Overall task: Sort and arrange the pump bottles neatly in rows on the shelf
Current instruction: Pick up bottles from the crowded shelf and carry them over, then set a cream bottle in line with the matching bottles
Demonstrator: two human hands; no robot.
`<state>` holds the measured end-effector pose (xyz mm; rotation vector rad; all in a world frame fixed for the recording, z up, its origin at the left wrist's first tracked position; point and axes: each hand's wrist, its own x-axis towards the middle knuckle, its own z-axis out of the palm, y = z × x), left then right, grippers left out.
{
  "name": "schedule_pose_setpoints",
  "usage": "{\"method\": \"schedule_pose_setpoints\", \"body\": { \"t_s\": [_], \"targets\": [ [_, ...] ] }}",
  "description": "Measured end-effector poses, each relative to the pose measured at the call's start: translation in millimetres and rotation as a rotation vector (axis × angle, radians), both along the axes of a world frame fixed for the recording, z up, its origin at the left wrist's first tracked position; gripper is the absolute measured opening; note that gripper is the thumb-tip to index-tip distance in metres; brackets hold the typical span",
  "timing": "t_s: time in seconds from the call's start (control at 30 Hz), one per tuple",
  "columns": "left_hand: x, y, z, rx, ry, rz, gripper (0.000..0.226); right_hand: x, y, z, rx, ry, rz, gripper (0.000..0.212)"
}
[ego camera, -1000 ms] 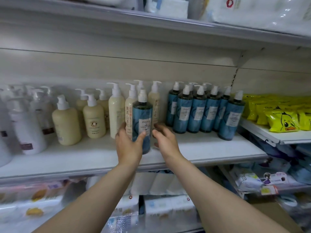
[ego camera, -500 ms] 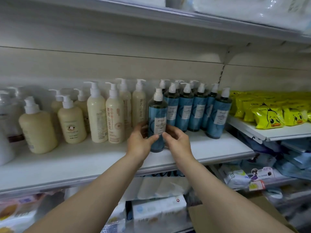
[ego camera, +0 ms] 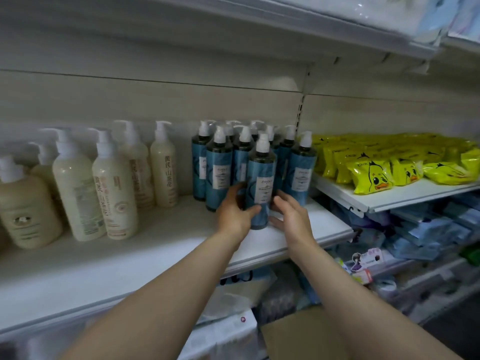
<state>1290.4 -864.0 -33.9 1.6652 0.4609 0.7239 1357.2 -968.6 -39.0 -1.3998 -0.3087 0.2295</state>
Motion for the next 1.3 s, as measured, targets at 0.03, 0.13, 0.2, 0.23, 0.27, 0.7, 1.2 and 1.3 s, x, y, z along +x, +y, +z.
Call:
{"method": "schedule_pose_setpoints", "body": {
  "t_s": [0.03,0.13,0.2,0.23,0.27,0.7,1.2,1.3],
  "targets": [
    [5,-2,-1,0.002,0.002,-0.007,0.064,4,-4,0,0.002,-0.005,-0.015,0.039],
    [21,-6,-5,-0.005,0.014,-0.012,0.063,15,-13,-1,-0.066,-0.12,-0.114,0.027],
    [31,-8,-9,-0.015,0.032,0.001,0.063,22,-19,-3,-0.17,-0.253,-0.266,0.03],
    [36,-9,-10,-0.021,0.043,0.009,0.062,26,-22,-3,-0.211,-0.298,-0.329,0.034],
    [40,-10,-11,-0.026,0.053,0.016,0.061,30,-25,-4,-0.236,-0.317,-0.367,0.04],
    [67,-11,-18,-0.01,0.096,-0.023,0.061,60,-28,-11,-0.269,-0.248,-0.293,0.055],
    [46,-26,-13,-0.05,0.139,-0.01,0.053,39,-32,-5,-0.315,-0.226,-0.326,0.053],
    [18,-23,-9,-0.097,0.119,0.043,0.054,21,-24,4,-0.3,-0.239,-0.4,0.048]
  ]
}}
